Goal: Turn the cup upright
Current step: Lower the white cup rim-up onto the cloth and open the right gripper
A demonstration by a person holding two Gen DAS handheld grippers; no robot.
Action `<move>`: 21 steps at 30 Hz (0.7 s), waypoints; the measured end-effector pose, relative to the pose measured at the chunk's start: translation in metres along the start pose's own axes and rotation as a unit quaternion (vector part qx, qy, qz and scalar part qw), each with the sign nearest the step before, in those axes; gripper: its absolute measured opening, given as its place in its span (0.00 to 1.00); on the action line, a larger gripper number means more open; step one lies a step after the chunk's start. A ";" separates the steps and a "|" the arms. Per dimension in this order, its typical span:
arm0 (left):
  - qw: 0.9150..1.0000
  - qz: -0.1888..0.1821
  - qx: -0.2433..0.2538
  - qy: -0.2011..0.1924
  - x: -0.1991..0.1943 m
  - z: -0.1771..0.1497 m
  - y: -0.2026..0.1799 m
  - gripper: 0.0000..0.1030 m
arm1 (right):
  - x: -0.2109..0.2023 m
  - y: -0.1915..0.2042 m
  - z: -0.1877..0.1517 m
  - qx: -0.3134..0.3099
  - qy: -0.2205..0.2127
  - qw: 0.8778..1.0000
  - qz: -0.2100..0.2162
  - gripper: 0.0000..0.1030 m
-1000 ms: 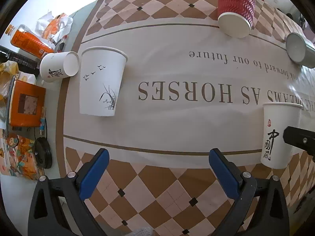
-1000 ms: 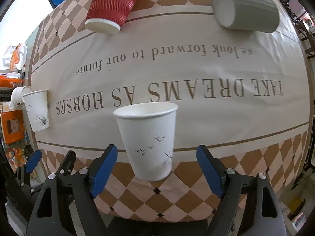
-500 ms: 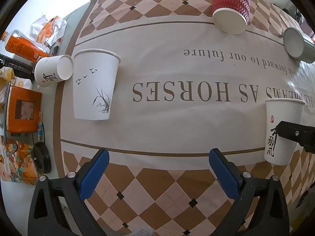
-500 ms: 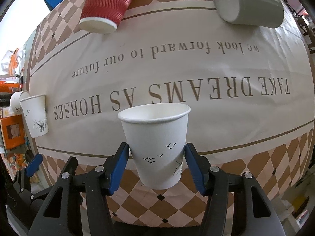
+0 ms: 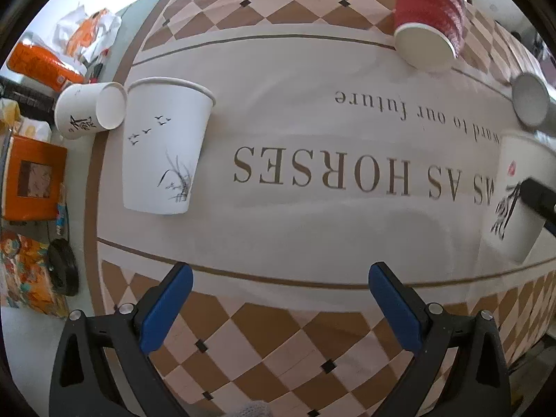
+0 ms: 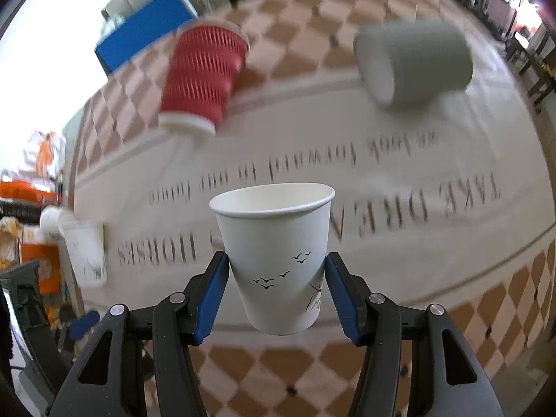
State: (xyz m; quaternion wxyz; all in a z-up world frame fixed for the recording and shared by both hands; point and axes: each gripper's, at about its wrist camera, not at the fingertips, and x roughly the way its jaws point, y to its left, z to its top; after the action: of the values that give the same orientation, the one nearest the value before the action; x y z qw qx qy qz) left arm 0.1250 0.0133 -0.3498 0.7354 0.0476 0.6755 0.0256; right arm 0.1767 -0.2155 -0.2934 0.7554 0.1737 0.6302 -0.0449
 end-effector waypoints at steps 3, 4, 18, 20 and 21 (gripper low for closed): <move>1.000 -0.008 -0.009 0.008 0.009 0.010 -0.001 1.00 | -0.003 0.002 0.007 -0.004 -0.064 0.998 0.000 0.57; 1.000 -0.010 -0.010 0.008 0.013 0.014 -0.002 1.00 | -0.003 0.003 0.008 -0.007 -0.091 0.996 -0.001 0.57; 1.000 -0.006 0.016 0.005 0.035 0.014 -0.010 1.00 | 0.013 0.016 -0.027 -0.060 -0.224 0.972 -0.026 0.58; 1.000 -0.005 0.019 0.003 0.034 0.002 -0.016 1.00 | 0.013 0.016 -0.034 -0.060 -0.217 0.974 -0.033 0.59; 1.000 -0.005 0.021 0.001 0.034 0.000 -0.016 1.00 | 0.014 0.015 -0.037 -0.057 -0.210 0.975 -0.033 0.59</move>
State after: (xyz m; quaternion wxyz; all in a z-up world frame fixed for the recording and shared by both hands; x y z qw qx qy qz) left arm 0.1275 0.0010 -0.3847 0.7337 0.0596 0.6768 0.0084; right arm 0.1492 -0.1874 -0.3090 0.8778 0.0956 0.4643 -0.0693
